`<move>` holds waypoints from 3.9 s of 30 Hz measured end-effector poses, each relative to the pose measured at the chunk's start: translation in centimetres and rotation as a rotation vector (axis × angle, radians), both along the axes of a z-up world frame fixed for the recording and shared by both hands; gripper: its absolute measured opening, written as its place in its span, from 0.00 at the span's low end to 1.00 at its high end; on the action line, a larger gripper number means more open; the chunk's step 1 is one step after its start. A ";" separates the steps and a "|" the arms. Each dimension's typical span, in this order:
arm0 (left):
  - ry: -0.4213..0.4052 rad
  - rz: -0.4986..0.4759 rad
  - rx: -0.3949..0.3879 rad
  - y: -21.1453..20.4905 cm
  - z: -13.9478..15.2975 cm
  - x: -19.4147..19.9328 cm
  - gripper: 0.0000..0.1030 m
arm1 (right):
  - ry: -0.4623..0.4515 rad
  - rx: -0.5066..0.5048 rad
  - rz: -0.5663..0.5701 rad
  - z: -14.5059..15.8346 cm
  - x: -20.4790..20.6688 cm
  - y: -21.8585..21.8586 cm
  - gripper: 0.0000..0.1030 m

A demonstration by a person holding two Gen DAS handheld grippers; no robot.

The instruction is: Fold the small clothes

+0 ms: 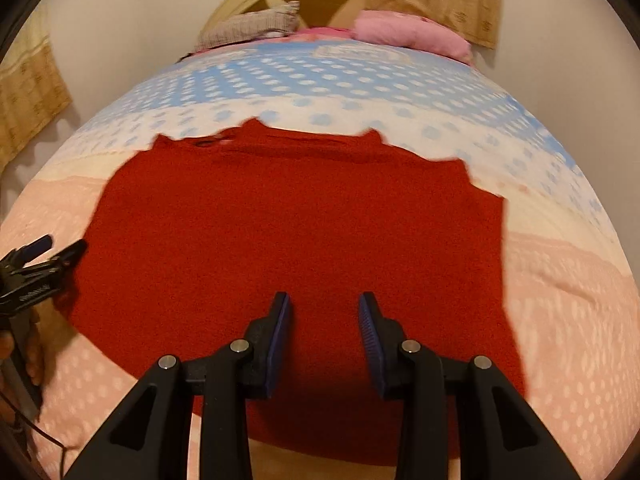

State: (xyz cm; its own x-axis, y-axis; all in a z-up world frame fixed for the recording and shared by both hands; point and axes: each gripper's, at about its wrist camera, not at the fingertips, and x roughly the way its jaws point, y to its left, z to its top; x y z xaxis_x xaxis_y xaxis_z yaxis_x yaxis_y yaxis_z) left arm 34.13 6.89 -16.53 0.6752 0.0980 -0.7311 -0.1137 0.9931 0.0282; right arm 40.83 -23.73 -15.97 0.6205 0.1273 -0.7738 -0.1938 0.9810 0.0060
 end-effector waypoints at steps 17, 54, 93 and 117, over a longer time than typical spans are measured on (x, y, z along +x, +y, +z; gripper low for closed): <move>0.021 0.031 -0.032 1.0 -0.4 -0.1 1.00 | -0.076 -0.062 0.067 -1.8 -0.6 6.8 0.35; 0.024 0.021 -0.054 2.6 0.2 -2.4 1.00 | -0.132 -0.032 0.106 -1.5 -3.5 9.7 0.59; 0.106 -0.155 -0.286 3.3 0.9 7.4 1.00 | -0.171 -0.125 0.365 -1.0 -8.4 19.5 0.59; 0.140 -0.221 -0.300 1.5 -0.7 11.0 1.00 | -0.112 -0.130 0.353 -2.7 -7.2 21.2 0.59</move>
State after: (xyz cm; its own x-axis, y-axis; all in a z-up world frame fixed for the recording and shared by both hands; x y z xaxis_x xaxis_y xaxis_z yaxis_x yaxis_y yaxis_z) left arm 45.18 8.36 -17.18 0.5482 -0.2703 -0.7914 0.0885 0.9598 -0.2665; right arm 33.60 -2.56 -18.62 0.6373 0.2538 -0.7276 -0.5123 0.8449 -0.1541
